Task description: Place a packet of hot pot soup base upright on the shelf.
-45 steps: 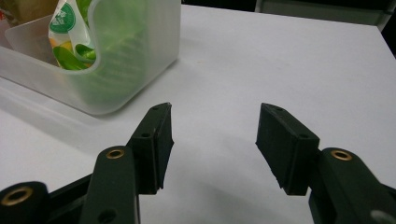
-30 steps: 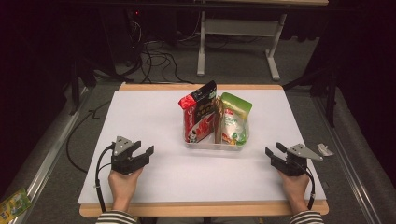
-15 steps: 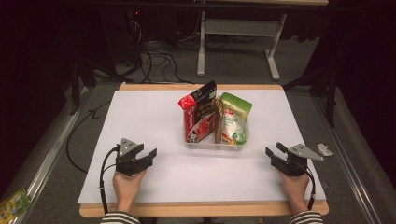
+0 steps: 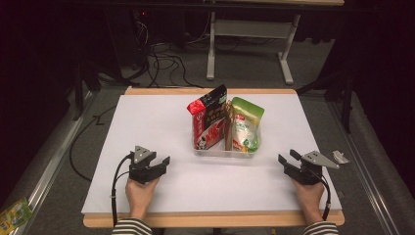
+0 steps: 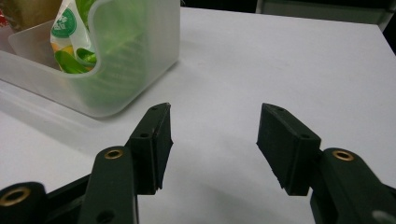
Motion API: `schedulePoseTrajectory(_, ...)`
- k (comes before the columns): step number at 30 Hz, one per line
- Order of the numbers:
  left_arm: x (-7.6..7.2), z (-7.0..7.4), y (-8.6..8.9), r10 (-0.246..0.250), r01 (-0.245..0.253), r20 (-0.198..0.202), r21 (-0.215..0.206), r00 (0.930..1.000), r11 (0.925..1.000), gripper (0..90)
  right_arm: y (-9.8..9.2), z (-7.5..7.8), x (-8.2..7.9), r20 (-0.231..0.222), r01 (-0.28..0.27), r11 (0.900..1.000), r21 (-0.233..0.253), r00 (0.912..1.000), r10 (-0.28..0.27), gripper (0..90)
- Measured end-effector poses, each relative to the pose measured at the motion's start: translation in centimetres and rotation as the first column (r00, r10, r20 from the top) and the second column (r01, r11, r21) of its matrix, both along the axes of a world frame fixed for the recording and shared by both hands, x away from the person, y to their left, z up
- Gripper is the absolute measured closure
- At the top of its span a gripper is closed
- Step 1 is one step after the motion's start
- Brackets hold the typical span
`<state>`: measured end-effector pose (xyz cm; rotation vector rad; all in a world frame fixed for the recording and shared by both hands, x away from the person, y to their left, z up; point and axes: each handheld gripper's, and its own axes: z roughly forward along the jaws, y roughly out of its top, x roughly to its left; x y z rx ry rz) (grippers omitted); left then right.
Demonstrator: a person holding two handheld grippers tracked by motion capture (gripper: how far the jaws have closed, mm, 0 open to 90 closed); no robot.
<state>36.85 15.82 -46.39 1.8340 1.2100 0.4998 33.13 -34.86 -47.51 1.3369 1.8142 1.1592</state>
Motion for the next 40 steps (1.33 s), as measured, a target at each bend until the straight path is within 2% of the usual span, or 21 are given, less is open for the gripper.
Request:
schedulePoseTrajectory(10, 0.7, -0.7, -0.6, 0.007, -0.007, 0.015, 0.008, 0.9999, 0.9999, 40.9, 0.0, 0.0, 0.0, 0.002, 0.003, 1.0, 0.005, 1.0, -0.003, 45.3)
schedulePoseTrajectory(15, 0.8, -1.1, -1.1, 0.009, -0.01, 0.049, 0.025, 0.9988, 0.9996, 41.3, -0.1, 0.0, 0.0, 0.008, 0.0, 1.0, 0.003, 1.0, 0.0, 45.2)
schedulePoseTrajectory(21, 1.0, -1.4, -1.4, 0.015, -0.017, 0.064, 0.032, 0.9978, 0.9993, 41.2, -0.1, 0.0, -0.1, 0.006, 0.003, 1.0, 0.007, 1.0, -0.003, 45.2)
schedulePoseTrajectory(24, 1.1, -1.6, -1.5, 0.027, -0.029, 0.074, 0.02, 0.9969, 0.9994, 41.1, -0.1, 0.0, -0.1, 0.008, 0.001, 1.0, 0.006, 1.0, -0.001, 45.1)
schedulePoseTrajectory(28, 1.0, -1.8, -2.0, 0.021, -0.024, 0.079, 0.037, 0.9966, 0.999, 41.4, -0.1, 0.0, -0.1, 0.012, 0.002, 1.0, 0.008, 0.9999, -0.002, 45.0)
schedulePoseTrajectory(36, 0.8, -1.9, -1.5, 0.042, -0.042, 0.089, -0.003, 0.9952, 0.9991, 40.0, -0.1, 0.0, -0.1, 0.011, 0.0, 1.0, 0.005, 0.9999, 0.0, 45.0)
schedulePoseTrajectory(40, 0.8, -1.9, -1.6, 0.039, -0.039, 0.088, 0.004, 0.9954, 0.9992, 40.0, -0.1, 0.0, -0.1, 0.01, 0.001, 1.0, 0.008, 0.9999, -0.001, 44.9)
